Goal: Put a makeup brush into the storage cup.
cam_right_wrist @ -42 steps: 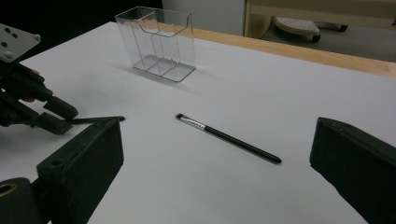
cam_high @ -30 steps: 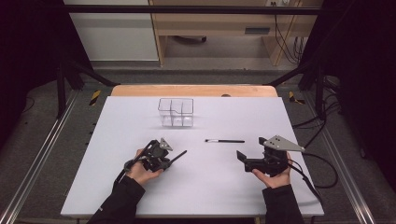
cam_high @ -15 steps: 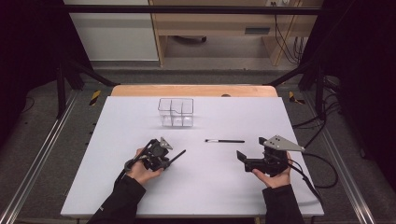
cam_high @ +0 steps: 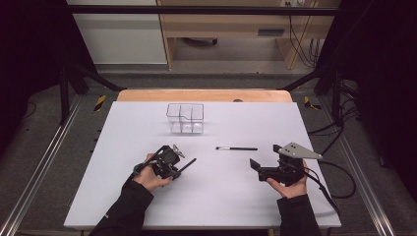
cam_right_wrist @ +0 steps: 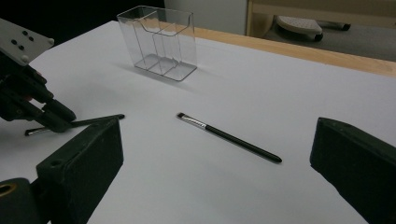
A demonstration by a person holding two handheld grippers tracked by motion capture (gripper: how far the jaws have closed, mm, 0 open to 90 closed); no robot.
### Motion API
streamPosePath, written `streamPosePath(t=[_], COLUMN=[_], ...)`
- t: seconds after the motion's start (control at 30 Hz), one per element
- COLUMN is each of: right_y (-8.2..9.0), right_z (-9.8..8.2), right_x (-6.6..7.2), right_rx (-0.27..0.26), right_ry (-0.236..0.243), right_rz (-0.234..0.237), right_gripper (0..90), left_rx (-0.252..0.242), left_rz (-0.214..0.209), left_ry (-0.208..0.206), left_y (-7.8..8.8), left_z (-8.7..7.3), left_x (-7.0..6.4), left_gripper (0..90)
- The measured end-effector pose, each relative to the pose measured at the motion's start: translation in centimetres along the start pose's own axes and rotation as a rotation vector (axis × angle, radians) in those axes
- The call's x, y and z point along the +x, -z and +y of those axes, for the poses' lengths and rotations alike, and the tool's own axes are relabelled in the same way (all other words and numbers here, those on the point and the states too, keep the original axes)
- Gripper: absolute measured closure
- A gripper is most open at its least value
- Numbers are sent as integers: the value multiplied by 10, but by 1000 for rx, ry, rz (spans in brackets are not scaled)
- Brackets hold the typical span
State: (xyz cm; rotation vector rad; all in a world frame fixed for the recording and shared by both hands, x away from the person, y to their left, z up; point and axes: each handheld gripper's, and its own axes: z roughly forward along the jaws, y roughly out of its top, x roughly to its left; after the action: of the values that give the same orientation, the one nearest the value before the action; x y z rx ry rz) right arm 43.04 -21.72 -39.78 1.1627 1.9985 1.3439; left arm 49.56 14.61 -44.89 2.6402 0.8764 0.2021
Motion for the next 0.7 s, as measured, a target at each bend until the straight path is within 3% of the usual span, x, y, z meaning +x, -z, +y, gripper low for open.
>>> streamPosePath(t=[0.43,0.7], right_y=[-1,1], right_z=[1,3], right_x=[-1,-1], right_rx=[8,10], right_ry=[-3,4], right_rz=[6,11], right_gripper=[30,28], left_rx=[12,5], left_rz=[-12,-14], left_ry=[8,-23], left_y=[-1,0], left_z=[1,1], left_x=[-1,-1], left_gripper=[830,832])
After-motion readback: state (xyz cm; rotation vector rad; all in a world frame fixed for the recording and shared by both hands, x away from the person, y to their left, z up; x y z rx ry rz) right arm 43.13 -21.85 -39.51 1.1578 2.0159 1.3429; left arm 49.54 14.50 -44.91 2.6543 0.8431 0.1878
